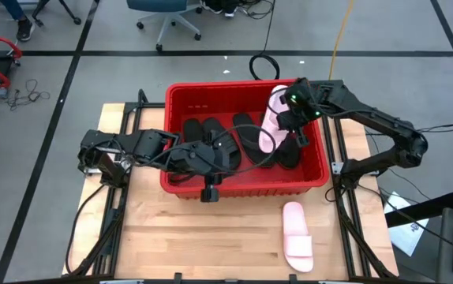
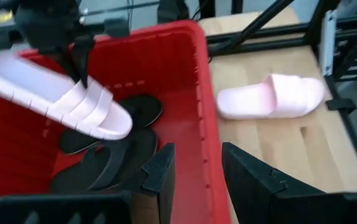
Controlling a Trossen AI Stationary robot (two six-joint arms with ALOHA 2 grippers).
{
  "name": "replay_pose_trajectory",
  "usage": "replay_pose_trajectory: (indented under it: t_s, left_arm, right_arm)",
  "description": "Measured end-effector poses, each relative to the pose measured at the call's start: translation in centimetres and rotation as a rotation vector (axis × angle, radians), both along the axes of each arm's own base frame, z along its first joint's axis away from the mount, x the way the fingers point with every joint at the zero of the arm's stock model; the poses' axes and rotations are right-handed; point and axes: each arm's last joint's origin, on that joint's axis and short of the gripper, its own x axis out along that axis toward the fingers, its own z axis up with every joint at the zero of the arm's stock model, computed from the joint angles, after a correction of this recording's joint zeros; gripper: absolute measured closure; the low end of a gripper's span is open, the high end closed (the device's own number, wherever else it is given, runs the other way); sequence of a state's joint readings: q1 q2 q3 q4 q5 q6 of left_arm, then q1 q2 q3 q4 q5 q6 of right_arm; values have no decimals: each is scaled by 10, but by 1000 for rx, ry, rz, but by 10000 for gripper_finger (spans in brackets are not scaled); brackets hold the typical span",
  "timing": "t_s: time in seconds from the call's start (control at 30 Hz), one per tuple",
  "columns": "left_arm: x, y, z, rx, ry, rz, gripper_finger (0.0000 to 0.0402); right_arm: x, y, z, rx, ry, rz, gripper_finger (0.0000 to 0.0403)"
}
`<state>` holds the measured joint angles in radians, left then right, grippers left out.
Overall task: Pick and place slides into bin
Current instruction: Put the right pink slide into the red container
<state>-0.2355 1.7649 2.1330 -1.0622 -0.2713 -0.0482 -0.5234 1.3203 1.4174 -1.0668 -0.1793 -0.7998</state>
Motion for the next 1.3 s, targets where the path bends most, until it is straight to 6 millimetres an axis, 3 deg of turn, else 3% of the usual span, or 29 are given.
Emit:
replay_pose_trajectory:
  t_s: [0.33, 0.57, 0.93, 1.3]
  left_arm:
    - [-4, 36, -10, 84, 156, 47, 273]
    - [-5, 66, -12, 120, 205, 95, 273]
    - [-5, 114, -11, 98, 192, 232, 273]
    - [-7, 140, -10, 47, 166, 283, 273]
  right_arm:
    - [0, 0, 3, 10, -33, -43, 403]
    - [15, -7, -5, 48, -72, -13, 403]
    - [21, -13, -44, 126, 229, 159, 403]
    - [5, -22, -47, 63, 374, 199, 403]
